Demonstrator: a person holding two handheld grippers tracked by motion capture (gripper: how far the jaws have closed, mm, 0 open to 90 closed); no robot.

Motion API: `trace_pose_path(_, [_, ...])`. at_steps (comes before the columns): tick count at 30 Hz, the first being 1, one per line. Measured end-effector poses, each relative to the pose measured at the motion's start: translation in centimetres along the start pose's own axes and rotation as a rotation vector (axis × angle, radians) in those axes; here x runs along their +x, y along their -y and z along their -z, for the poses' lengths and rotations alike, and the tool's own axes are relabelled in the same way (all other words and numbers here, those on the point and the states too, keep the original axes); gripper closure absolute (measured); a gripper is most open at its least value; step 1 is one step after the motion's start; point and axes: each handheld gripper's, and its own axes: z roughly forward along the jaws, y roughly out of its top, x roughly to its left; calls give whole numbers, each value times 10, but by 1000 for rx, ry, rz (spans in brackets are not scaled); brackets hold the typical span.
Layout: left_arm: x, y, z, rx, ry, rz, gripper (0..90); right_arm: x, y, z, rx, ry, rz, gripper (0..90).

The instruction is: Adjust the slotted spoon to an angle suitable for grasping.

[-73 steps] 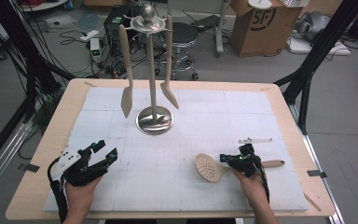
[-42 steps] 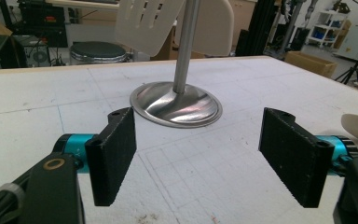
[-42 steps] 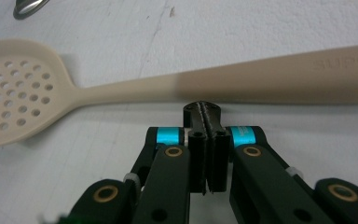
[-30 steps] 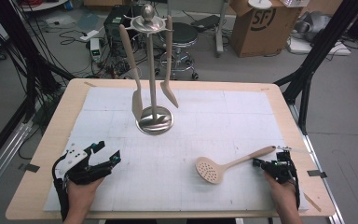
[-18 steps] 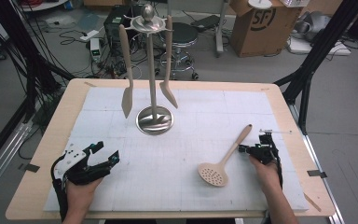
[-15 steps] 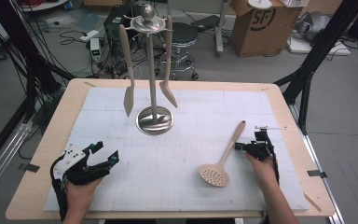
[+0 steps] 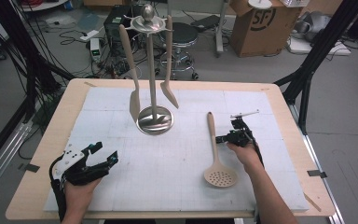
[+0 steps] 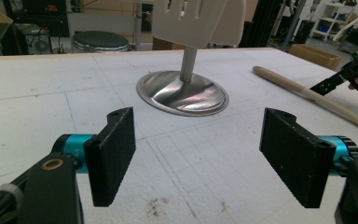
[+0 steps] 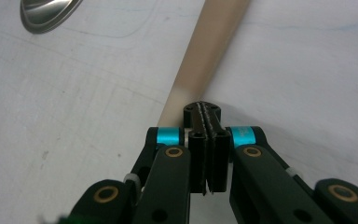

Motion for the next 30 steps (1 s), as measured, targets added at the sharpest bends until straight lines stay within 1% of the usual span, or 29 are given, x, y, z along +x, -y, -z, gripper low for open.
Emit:
trace_pose_path(2, [0,0,0,-2,0,4,273,5,-4,-5,12,-9,11,894])
trace_pose_path(3, [0,0,0,-1,0,2,273,8,-5,-8,19,-12,29,894])
trace_pose_path(5, [2,1,0,6,0,4,273,15,-9,-12,37,-16,46,894])
trace_pose_path(6, [2,1,0,8,-3,7,273,17,-10,-15,36,-21,61,894])
trace_pose_path(7, [3,1,0,13,-3,10,273,21,-11,-17,52,-25,63,894])
trace_pose_path(8, [3,2,0,10,-3,10,273,23,-12,-19,53,-29,79,894])
trace_pose_path(9, [3,1,1,9,-5,10,273,26,-13,-20,66,-32,76,894])
trace_pose_path(11, [3,1,1,9,-3,7,273,30,-13,-23,66,-21,105,893])
trace_pose_path(13, [3,2,1,11,-1,9,273,34,-13,-23,76,-17,106,894])
trace_pose_path(14, [3,2,1,14,0,8,273,33,-13,-23,72,-12,118,893])
trace_pose_path(15, [3,2,1,15,-1,7,273,34,-13,-22,65,-11,108,881])
trace_pose_path(16, [2,2,1,14,-1,7,273,34,-13,-20,36,3,102,846])
trace_pose_path(17, [2,2,1,13,0,7,273,33,-13,-16,14,19,78,843])
trace_pose_path(18, [2,2,1,12,1,7,273,32,-13,-13,-13,30,66,829])
trace_pose_path(19, [2,2,1,13,1,7,273,32,-12,-9,-36,35,43,810])
trace_pose_path(20, [2,2,1,15,1,6,273,32,-12,-5,-54,25,20,788])
trace_pose_path(22, [2,2,0,10,4,6,273,31,-10,-1,-71,-19,-22,748])
trace_pose_path(24, [1,2,0,18,5,0,273,31,-7,2,-62,-51,-37,728])
trace_pose_path(27, [1,2,-2,23,4,-2,273,35,-3,2,-31,-74,-47,683])
trace_pose_path(30, [1,1,-3,25,5,-7,273,41,-2,3,-33,-83,-40,662])
